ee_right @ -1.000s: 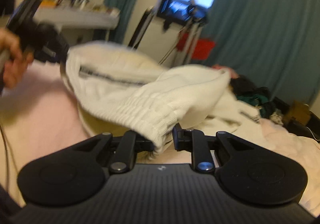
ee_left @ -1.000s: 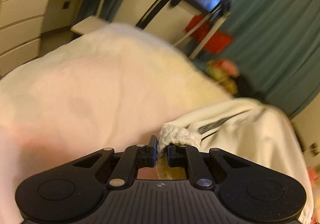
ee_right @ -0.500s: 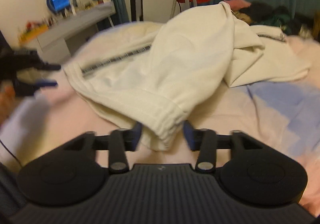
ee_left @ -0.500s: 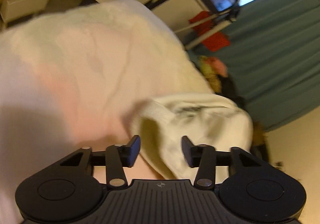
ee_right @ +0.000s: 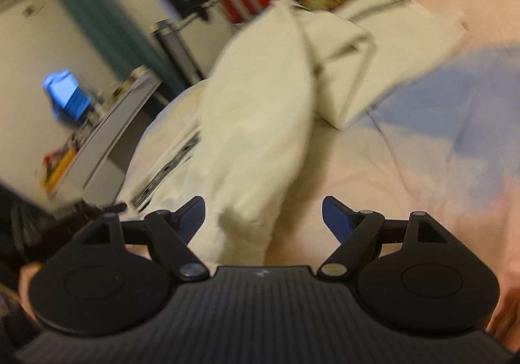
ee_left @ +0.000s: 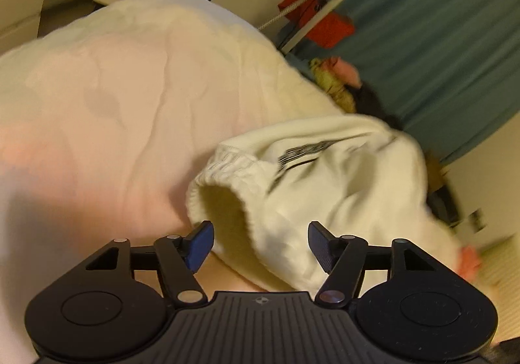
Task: Fold clothes
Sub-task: 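Lift the cuff with the left gripper while the right gripper grasps the striped side seam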
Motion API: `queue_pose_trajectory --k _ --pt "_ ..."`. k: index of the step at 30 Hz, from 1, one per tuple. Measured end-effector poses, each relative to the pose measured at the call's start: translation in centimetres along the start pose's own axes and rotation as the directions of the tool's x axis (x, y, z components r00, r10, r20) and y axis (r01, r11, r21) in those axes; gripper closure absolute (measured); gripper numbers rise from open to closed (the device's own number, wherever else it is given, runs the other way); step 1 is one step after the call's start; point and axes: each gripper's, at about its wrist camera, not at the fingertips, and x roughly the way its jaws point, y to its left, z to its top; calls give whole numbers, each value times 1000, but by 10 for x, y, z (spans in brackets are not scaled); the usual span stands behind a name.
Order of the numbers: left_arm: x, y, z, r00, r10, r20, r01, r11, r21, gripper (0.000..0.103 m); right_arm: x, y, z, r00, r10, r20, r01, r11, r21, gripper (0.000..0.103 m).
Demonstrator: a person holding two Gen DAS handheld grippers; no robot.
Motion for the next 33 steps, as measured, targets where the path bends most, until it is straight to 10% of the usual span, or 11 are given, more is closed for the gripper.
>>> queue_pose_trajectory --k 2,7,15,24,27,31,33 --pt "4 -2 -2 999 -35 -22 35 999 -2 73 5 -3 -2 1000 0 -5 1 1000 31 22" --pt "-9 -14 -2 994 -51 98 48 998 36 90 11 -2 -3 998 -53 38 49 995 83 22" --pt "-12 31 23 972 57 226 -6 976 -218 94 19 -4 -3 996 -27 85 17 994 108 21" --pt "1 50 36 962 131 241 -88 979 -183 93 70 16 -22 983 174 -52 -168 980 102 28" --pt "-12 50 35 957 129 261 -89 983 -161 85 91 13 -24 976 202 -76 -190 972 137 28" --pt "-21 48 31 950 140 280 -100 983 -151 43 113 12 -24 957 273 -102 -254 952 169 30" --pt "-21 44 29 942 176 286 -146 982 -123 35 117 15 -25 950 291 -118 -270 949 165 49"
